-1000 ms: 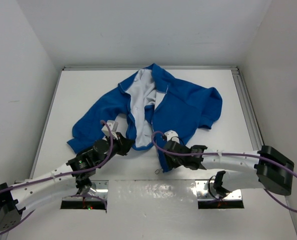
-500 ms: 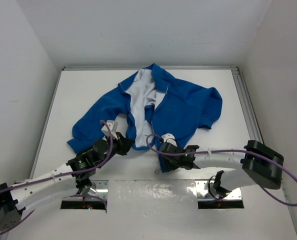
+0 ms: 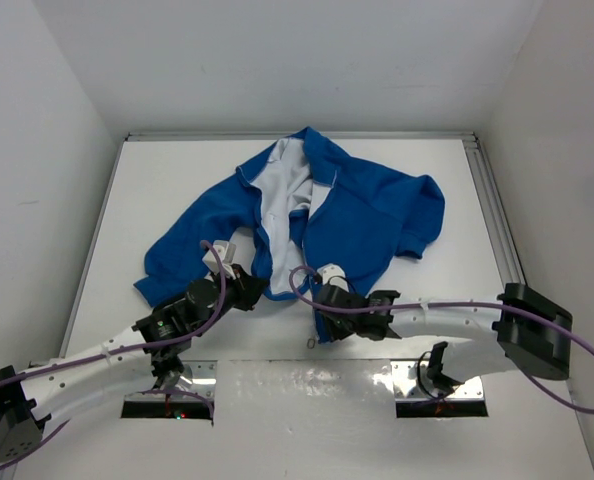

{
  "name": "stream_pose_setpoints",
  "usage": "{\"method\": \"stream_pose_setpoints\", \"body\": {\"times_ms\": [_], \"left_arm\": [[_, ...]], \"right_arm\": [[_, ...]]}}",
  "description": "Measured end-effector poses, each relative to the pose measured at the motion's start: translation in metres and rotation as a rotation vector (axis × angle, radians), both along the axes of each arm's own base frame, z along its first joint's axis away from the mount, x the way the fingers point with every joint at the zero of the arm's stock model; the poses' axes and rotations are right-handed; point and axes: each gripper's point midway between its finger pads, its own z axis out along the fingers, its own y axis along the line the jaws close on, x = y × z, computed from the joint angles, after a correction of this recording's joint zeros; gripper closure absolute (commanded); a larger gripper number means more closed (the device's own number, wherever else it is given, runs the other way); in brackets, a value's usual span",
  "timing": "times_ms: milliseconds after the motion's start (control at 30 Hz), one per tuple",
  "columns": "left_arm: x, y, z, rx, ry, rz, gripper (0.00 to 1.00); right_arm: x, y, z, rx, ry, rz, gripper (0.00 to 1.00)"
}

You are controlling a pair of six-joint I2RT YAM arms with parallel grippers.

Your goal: Zip up the jacket

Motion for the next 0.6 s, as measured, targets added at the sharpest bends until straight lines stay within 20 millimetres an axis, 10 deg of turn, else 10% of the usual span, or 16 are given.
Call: {"method": "stream_pose_setpoints", "body": {"times_ms": [300, 600], "left_arm": [[0.000, 0.000, 0.000, 0.001, -0.002, 0.002, 1.00], [0.000, 0.001, 0.000, 0.000, -0.002, 0.003, 1.00]], "right_arm": [[0.001, -0.007, -0.003, -0.038, -0.011, -0.014, 0.47], [-0.003, -0.004, 0.000, -0.028, -0.019, -0.009, 0.86]]}}
